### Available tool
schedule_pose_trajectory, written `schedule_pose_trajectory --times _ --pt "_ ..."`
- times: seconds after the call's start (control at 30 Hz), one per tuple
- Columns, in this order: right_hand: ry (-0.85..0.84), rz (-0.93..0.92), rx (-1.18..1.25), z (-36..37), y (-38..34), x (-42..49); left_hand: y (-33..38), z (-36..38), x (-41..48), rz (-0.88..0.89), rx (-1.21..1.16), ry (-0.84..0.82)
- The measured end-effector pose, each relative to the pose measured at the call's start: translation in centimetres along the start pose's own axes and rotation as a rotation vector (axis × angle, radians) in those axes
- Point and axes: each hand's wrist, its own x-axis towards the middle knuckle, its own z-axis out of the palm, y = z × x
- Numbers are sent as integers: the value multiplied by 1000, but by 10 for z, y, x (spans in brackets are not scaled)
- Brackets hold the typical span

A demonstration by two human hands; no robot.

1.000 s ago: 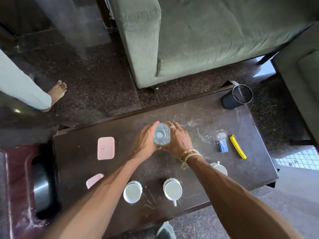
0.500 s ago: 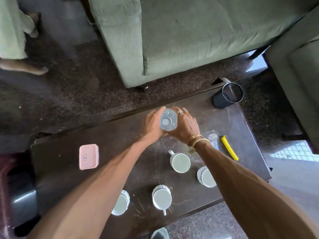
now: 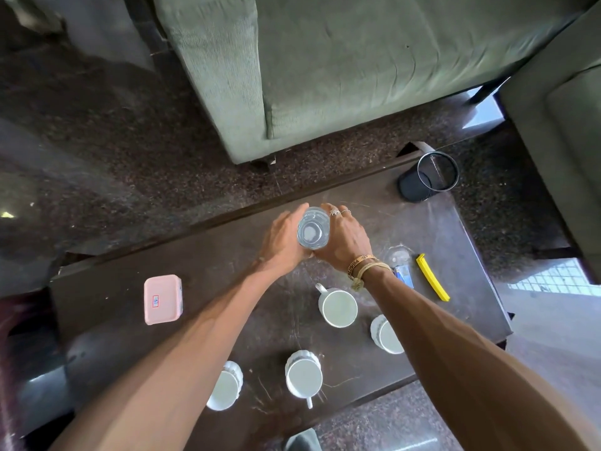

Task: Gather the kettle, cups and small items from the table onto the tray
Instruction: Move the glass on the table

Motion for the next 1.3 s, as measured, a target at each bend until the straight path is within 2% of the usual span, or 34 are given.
schedule_pose_trajectory --times 0.3,0.67,0.97,1.1,1.3 --pt "-35 11 -18 0 -3 -7 0 -2 -7 23 60 -2" --pt "76 12 -99 -24 -10 -52 12 -23 -54 -4 -18 81" --pt "210 -36 -40 -44 -43 -125 35 -57 -126 -14 -74 147" --pt "180 -78 -80 -58 -58 -162 47 -84 -168 -14 -82 154" --pt "218 -122 -136 -86 -78 -201 71 -125 -215 78 33 263"
